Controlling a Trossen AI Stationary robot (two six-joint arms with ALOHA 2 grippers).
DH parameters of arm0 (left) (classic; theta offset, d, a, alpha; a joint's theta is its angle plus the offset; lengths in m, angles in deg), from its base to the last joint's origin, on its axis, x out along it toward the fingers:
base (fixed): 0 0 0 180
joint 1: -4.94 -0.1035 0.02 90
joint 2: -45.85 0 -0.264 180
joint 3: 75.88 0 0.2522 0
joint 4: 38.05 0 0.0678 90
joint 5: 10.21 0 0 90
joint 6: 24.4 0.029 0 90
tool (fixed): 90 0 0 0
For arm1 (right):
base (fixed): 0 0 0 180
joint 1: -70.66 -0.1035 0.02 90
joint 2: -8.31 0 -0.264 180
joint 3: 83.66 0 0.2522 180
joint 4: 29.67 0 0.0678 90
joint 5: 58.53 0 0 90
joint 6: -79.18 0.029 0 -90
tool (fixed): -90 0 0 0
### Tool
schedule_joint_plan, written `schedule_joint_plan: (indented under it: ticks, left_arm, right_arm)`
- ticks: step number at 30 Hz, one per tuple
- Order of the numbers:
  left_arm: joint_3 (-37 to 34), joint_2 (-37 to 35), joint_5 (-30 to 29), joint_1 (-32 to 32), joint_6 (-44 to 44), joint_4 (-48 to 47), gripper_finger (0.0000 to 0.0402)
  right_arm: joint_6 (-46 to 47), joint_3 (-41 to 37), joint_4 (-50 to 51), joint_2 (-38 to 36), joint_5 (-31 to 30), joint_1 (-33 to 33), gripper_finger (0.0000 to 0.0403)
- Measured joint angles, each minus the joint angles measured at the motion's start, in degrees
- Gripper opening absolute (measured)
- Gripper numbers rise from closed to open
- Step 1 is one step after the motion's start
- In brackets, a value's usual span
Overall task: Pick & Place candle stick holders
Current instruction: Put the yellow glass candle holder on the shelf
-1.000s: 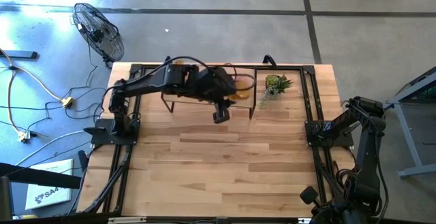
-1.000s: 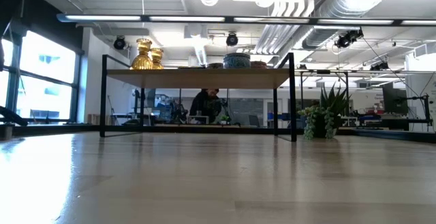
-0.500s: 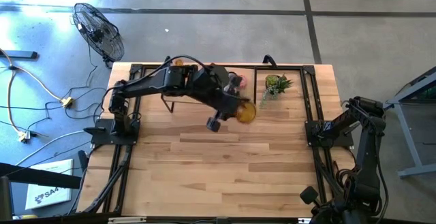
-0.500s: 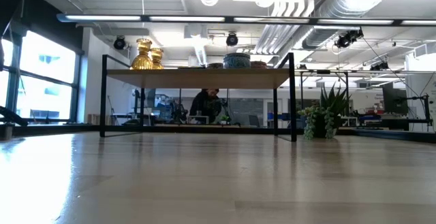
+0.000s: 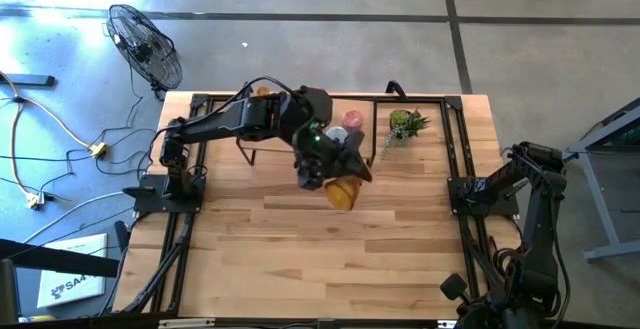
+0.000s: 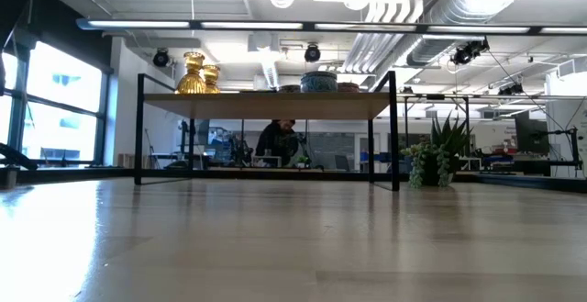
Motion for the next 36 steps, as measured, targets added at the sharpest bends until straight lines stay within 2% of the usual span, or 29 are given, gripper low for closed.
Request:
schedule_joint_plan:
  ticks: [4,10,19,26,36]
  left_arm:
    - [0.0,0.0,2.2,0.0,11.8,3.3,0.0134]
    - [0.0,0.0,5.5,0.0,23.7,8.1,0.0134]
    - [0.0,0.0,7.6,0.0,45.6,11.1,0.0134]
    - [0.0,0.1,10.4,0.0,49.6,12.0,0.0134]
    - [0.0,-0.4,9.1,0.3,57.4,13.2,0.0134]
  right_arm:
    - [0.0,0.0,0.0,0.0,0.0,0.0,0.0005]
    - [0.0,0.0,0.0,0.0,0.0,0.0,0.0004]
    - [0.0,0.0,0.0,0.0,0.0,0.0,0.0007]
    - [-1.1,0.0,-0.3,0.0,0.0,0.0,0.0007]
    - [-5.4,0.0,-2.4,0.0,0.0,0.0,0.0005]
